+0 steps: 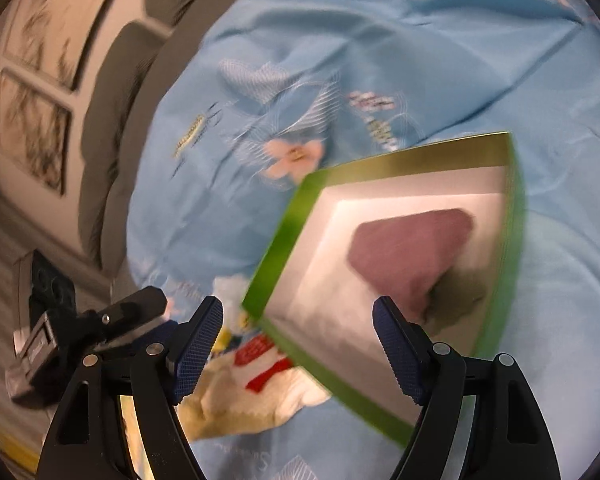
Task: Organize soft objects
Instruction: 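Lower the pink towel into the green box and open both grippers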
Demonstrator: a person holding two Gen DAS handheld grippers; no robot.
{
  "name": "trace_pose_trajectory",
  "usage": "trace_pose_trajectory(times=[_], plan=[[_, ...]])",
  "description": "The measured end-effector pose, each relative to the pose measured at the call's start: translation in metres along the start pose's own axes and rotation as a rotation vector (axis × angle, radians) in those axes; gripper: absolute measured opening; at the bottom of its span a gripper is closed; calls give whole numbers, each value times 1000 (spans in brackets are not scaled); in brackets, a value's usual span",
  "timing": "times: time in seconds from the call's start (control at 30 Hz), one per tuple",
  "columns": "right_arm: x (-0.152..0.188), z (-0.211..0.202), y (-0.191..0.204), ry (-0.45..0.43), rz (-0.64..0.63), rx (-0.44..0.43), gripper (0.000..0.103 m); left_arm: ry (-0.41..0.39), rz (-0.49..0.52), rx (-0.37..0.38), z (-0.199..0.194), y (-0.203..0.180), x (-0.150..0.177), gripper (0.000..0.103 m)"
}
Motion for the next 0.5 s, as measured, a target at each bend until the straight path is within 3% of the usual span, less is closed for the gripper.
trace_pose_trajectory(times=[0.27,0.5], plan=[[39,31,15,138,-23,-43,79,-42,-64,-90,-59,63,30,102],[53,40,20,148,-49,-19,79,-38,-181,-51,-86,103,81,102]])
Point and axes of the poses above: each gripper's, at about its wrist camera, not at the fingertips, and z roughly the way its jaws point, y to its left, x to its underside, the point moved 8 cm from there along z, roughly the way its jaws point, and after that the axes turned 8 degrees about z, right-handed, at the moved point
